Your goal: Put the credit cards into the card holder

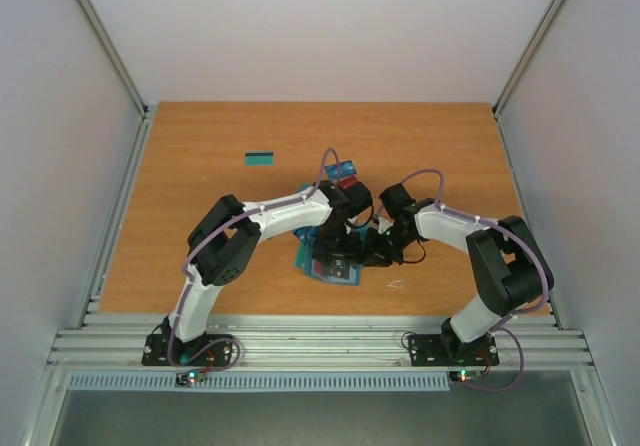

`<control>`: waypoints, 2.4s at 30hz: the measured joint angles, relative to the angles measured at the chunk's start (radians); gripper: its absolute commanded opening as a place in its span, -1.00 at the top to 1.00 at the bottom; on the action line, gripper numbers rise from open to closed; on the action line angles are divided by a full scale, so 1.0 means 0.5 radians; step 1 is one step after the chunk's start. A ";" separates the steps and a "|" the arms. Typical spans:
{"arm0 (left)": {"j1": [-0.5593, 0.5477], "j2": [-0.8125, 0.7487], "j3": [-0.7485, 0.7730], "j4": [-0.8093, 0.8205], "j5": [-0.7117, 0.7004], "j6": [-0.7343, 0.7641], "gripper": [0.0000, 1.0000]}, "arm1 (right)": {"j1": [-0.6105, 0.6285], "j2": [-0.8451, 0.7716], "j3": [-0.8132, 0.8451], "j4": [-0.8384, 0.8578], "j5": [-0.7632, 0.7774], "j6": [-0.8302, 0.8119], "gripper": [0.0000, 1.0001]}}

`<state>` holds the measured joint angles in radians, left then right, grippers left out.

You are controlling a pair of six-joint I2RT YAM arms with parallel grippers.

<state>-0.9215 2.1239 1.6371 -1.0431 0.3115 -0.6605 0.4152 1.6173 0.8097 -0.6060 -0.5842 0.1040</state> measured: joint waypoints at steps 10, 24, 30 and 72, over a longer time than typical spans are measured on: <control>-0.002 -0.104 -0.178 0.105 0.027 0.048 -0.62 | 0.000 -0.121 -0.033 0.000 -0.009 0.009 0.65; -0.017 -0.178 -0.211 0.179 0.080 0.102 -0.47 | 0.000 -0.117 -0.033 0.009 -0.017 0.008 0.66; -0.033 -0.176 -0.170 0.163 0.003 0.113 -0.44 | 0.000 -0.117 -0.033 0.011 -0.023 0.008 0.66; -0.032 -0.168 -0.281 0.285 -0.053 0.079 -0.42 | 0.000 -0.080 -0.037 0.024 -0.022 0.008 0.66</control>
<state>-0.9375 2.0399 1.4967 -0.9005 0.2852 -0.6209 0.4152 1.5772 0.7914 -0.5941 -0.5953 0.1081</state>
